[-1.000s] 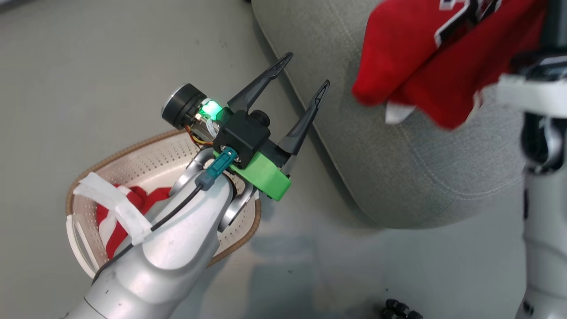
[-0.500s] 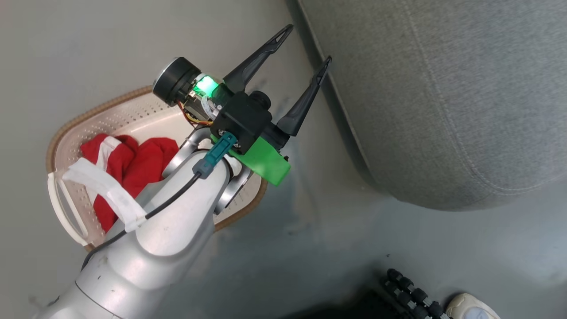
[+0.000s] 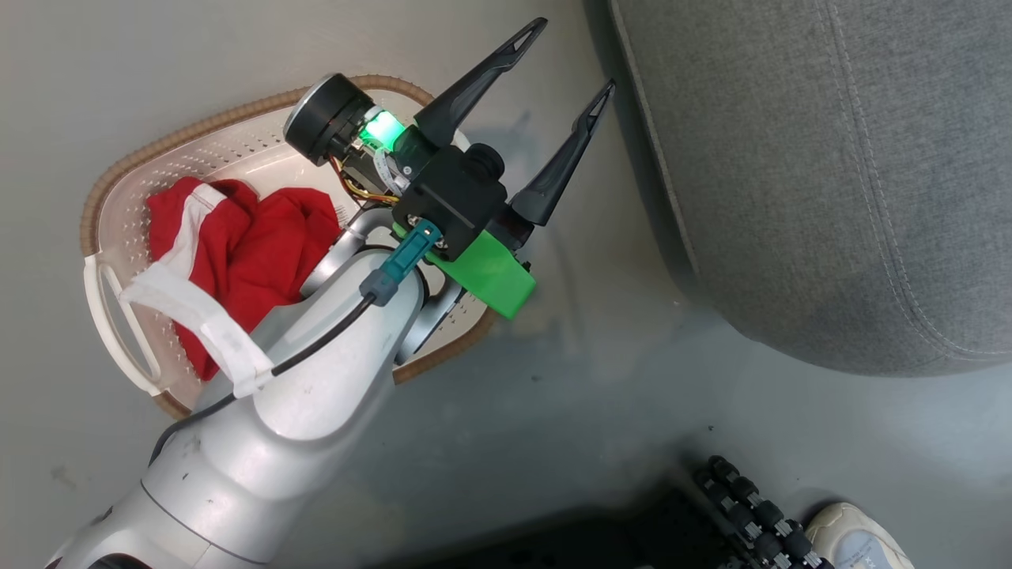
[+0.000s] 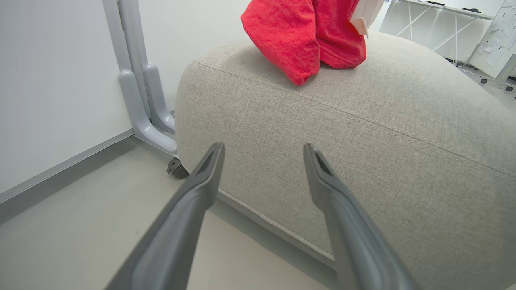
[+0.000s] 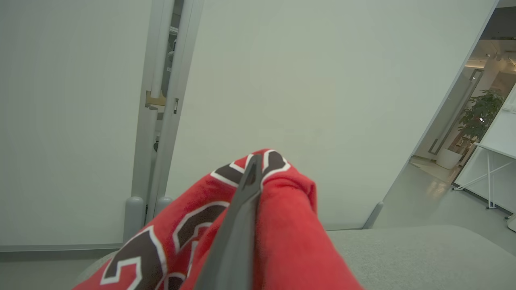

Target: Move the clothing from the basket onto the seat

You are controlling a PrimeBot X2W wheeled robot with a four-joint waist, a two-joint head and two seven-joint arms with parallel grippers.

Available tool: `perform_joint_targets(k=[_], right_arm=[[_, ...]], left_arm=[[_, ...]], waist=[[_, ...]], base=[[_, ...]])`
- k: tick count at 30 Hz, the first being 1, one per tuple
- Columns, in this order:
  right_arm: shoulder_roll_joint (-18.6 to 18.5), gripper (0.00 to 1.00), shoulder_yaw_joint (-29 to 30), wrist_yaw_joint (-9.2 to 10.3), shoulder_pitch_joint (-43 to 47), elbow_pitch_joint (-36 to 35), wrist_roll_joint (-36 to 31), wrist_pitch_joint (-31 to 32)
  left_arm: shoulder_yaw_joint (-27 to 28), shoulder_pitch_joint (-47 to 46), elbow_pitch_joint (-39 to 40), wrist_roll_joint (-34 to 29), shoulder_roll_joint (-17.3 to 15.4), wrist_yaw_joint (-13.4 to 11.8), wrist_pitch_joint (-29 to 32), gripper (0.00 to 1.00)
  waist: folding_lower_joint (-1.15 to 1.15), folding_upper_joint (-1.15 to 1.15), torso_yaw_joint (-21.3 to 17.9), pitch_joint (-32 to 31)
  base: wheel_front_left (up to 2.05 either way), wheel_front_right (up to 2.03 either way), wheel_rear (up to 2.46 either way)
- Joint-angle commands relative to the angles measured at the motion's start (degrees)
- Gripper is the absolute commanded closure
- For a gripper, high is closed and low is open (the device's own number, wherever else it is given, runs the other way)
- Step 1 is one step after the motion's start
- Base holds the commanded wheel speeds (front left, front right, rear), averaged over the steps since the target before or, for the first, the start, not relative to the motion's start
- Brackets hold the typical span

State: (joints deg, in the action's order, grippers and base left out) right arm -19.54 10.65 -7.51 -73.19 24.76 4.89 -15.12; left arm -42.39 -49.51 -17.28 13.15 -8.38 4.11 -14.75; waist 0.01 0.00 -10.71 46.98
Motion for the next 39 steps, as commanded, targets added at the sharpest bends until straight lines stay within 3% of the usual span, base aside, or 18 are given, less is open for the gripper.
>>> perform_joint_targets(k=[1,17,18,19,20,29,39], right_arm=[[-0.4,1.0,0.1,0.04,1.2,1.5,-0.6,0.0],[0.5,1.0,-0.5,0.04,8.0,11.5,-3.5,0.0],[0.7,0.85,-0.5,0.04,8.3,11.5,-3.6,0.0],[1.1,0.08,-0.5,0.04,8.7,11.4,-3.7,0.0],[1.3,0.0,-0.5,0.04,9.1,11.3,-3.9,0.0],[3.0,0.0,-1.1,0.05,17.9,7.9,-3.2,0.0],[3.9,0.0,-2.4,0.05,32.0,3.0,-0.8,0.0]], left_arm=[[0.1,-1.1,-0.2,-0.3,-0.1,0.2,-0.3,0.0],[0.5,-1.4,-1.0,0.1,0.1,0.0,-0.5,0.0],[0.6,-1.2,-1.0,0.2,0.1,0.0,-0.5,0.0],[0.7,-1.0,-1.0,0.2,0.0,-0.1,-0.5,0.0],[0.9,-0.7,-0.9,0.3,0.1,-0.2,-0.5,0.0],[3.6,3.8,0.1,1.3,0.6,-0.7,-0.4,0.0],[10.4,11.9,1.5,2.7,0.1,-2.0,-0.4,0.0]], waist=[[-0.01,0.0,0.7,0.6],[-0.01,0.0,1.7,0.9],[-0.01,0.0,1.6,0.6],[-0.01,0.0,1.5,0.2],[-0.01,0.0,1.5,-0.3],[-0.01,0.0,0.9,-8.2],[-0.01,0.0,0.7,-18.1]], base=[[0.0,0.0,0.0],[0.0,0.0,0.0],[0.0,0.0,0.0],[0.0,0.0,0.0],[0.0,0.0,0.0],[0.0,0.0,0.0],[0.0,0.0,0.0]])
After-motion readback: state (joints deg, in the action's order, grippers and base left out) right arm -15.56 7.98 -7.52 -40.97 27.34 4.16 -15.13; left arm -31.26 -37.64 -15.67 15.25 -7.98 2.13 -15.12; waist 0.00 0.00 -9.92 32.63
